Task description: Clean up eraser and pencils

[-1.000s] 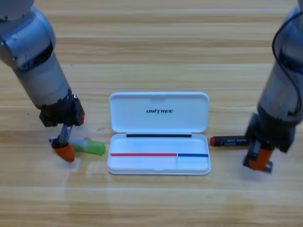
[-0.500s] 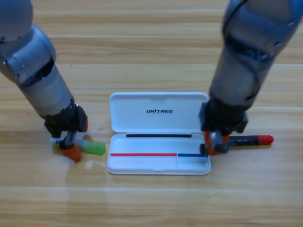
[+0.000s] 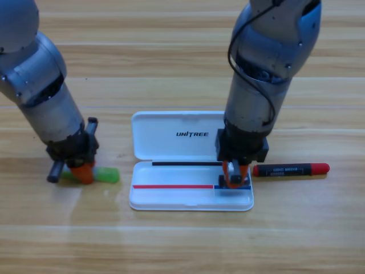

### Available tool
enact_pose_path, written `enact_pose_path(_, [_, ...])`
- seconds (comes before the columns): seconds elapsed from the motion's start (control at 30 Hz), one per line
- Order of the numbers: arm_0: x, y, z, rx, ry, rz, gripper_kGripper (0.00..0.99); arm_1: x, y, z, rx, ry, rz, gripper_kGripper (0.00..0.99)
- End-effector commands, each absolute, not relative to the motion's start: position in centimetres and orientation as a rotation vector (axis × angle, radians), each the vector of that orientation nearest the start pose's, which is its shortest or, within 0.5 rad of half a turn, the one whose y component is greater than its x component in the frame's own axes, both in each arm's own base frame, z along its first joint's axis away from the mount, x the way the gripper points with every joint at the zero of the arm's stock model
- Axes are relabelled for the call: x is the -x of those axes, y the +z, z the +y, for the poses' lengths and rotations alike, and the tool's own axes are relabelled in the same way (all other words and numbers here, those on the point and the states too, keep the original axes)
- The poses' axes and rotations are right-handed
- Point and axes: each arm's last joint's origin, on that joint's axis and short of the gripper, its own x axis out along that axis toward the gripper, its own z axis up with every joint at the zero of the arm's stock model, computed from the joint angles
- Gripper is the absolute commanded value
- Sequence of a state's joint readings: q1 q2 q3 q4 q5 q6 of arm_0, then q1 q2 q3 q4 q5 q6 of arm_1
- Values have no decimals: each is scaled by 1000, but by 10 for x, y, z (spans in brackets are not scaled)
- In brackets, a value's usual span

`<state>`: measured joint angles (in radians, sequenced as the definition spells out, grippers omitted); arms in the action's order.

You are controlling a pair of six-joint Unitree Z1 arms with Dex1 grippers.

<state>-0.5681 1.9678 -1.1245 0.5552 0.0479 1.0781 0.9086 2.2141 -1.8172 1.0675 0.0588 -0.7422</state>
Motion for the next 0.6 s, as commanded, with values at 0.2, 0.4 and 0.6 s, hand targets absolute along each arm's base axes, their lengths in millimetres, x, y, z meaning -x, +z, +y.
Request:
enact_pose_path(0.2, [-294,244,-187,-1263,-1084,1131,0,-272,194,366,1207,1354,1154,123])
enact_pose_path(0.4, [-285,274,-192,-1247,-1077,1104,0,-271,194,365,1208,1355,1159,500])
enact_pose_path(0.6, [-281,288,-200,-1229,-1078,1086,0,-268,206,359,1196,1356,1140,753])
